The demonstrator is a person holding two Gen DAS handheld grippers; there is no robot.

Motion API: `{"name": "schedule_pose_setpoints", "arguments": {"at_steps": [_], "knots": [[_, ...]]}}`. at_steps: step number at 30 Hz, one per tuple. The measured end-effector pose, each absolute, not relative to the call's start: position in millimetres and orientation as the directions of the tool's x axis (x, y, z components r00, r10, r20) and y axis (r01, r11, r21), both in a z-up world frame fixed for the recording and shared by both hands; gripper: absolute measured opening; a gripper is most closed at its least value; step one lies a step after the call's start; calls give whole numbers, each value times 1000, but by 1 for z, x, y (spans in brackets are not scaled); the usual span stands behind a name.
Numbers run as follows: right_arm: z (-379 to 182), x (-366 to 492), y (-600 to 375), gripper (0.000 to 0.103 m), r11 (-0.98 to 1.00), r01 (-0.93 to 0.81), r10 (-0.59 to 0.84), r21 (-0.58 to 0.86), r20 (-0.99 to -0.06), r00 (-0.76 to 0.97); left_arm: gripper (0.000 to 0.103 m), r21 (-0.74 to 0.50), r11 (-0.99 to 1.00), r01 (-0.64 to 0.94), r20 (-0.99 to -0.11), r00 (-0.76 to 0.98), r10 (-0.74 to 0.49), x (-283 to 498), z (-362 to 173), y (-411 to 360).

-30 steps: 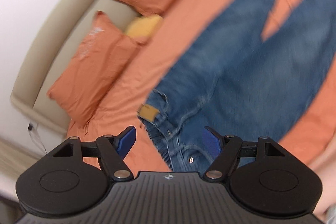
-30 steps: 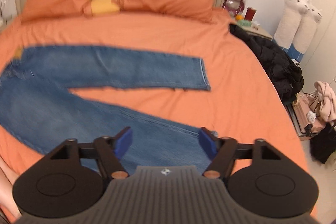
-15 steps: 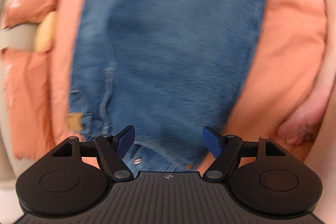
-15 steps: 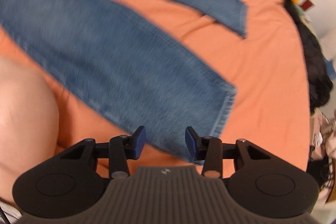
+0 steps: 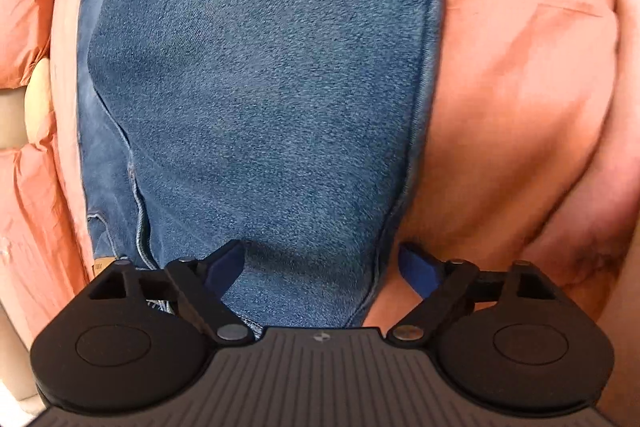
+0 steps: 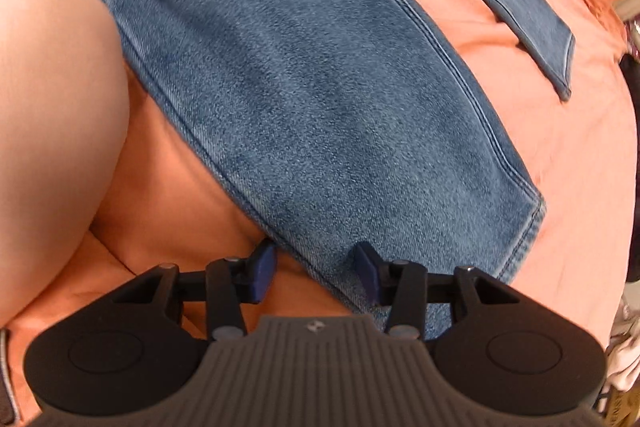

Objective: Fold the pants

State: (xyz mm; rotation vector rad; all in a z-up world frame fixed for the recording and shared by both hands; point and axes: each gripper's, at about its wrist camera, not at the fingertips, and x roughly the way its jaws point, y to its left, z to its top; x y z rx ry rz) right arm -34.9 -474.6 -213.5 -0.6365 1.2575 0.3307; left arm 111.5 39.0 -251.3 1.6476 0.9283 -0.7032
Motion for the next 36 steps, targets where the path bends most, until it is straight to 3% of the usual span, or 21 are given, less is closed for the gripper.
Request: {"name": "schedule_pose_setpoints", "arguments": {"at_steps": [1,2,3,4,6,9,18,24,29,36], "knots": [[-214,-36,-473,42,781,-563,-113,-271,-948,299,101,519,-125,846,-816,534,221,111,-251,39],[-214,-38,-472,37,779,-562,-117,-279,-945,306,88,534,-123,836,-810,548,207,109,-248,40],[-212,-41,-471,32,774,-562,-122,-290,-940,317,67,542,-122,831,-809,556,191,106,-244,43],[-211,-43,-469,22,767,-562,-132,-309,-934,332,59,546,-114,830,-810,558,181,103,-241,46],[-206,-49,-467,9,755,-559,-147,-341,-920,362,33,565,-84,820,-805,571,158,100,-232,51],[-190,-55,-465,2,758,-528,-159,-384,-893,421,14,609,-8,793,-787,606,119,96,-221,41],[-87,-58,-455,0,764,-296,-254,-573,-690,678,12,747,298,594,-630,775,35,125,-112,33],[0,-30,-451,0,795,-136,-279,-591,-556,783,14,775,363,518,-570,821,45,160,-42,25],[10,33,-447,0,767,-86,-354,-636,-531,770,16,805,303,510,-556,827,87,217,-48,9],[-29,157,-465,0,747,-105,-414,-656,-584,698,16,819,271,507,-553,823,131,306,-77,-9]]}}
